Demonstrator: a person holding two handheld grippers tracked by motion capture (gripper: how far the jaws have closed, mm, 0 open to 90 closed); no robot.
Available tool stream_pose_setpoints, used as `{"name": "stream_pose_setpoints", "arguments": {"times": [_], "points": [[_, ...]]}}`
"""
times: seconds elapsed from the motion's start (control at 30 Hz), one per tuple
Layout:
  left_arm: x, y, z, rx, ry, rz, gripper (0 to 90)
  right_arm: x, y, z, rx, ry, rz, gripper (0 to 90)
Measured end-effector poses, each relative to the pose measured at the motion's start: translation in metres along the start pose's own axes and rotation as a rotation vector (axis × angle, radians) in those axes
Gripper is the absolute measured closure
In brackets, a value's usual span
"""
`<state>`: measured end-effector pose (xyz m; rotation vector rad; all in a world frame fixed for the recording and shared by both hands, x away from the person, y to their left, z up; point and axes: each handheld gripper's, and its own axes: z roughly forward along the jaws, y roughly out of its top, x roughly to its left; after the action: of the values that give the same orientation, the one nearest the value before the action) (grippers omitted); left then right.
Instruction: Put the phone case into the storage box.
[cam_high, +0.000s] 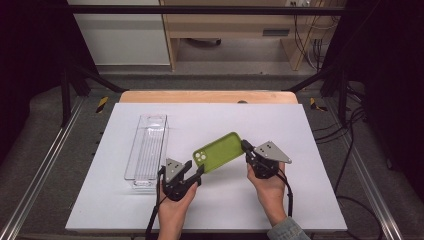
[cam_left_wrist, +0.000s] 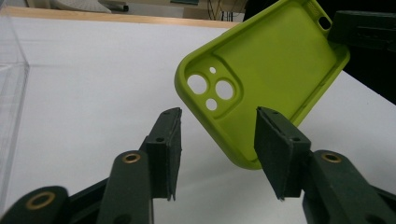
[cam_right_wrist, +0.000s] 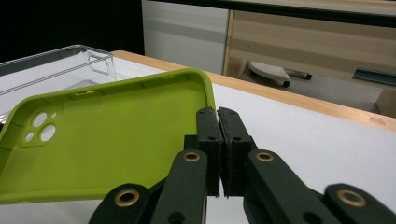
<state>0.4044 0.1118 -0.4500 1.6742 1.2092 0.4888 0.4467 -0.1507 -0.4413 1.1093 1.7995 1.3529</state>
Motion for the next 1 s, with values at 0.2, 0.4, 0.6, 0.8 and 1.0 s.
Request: {"name": "stream_pose_setpoints", "arguments": {"times": [0.2,0.4,0.6,0.8,1.0], "points": [[0.002,0.0,0.003,0.015,-0.015,-0.029,55.9,0.0,0.0,0.0,-0.003,0.0,0.003,88.4],[0.002,-0.001,0.004,0.018,-0.02,-0.044,59.8,0.001,0.0,0.0,-0.007,0.004,0.003,88.3],[0.007,0.0,0.005,0.013,-0.023,-0.094,65.8,0.002,0.0,-0.002,-0.013,0.005,0.006,88.3],[0.009,0.001,0.005,0.01,-0.016,-0.122,69.7,0.003,0.0,-0.003,-0.018,0.003,-0.004,88.3],[0.012,0.002,0.005,0.004,-0.004,-0.136,73.2,0.006,-0.001,-0.006,-0.023,0.002,-0.007,88.2]]}}
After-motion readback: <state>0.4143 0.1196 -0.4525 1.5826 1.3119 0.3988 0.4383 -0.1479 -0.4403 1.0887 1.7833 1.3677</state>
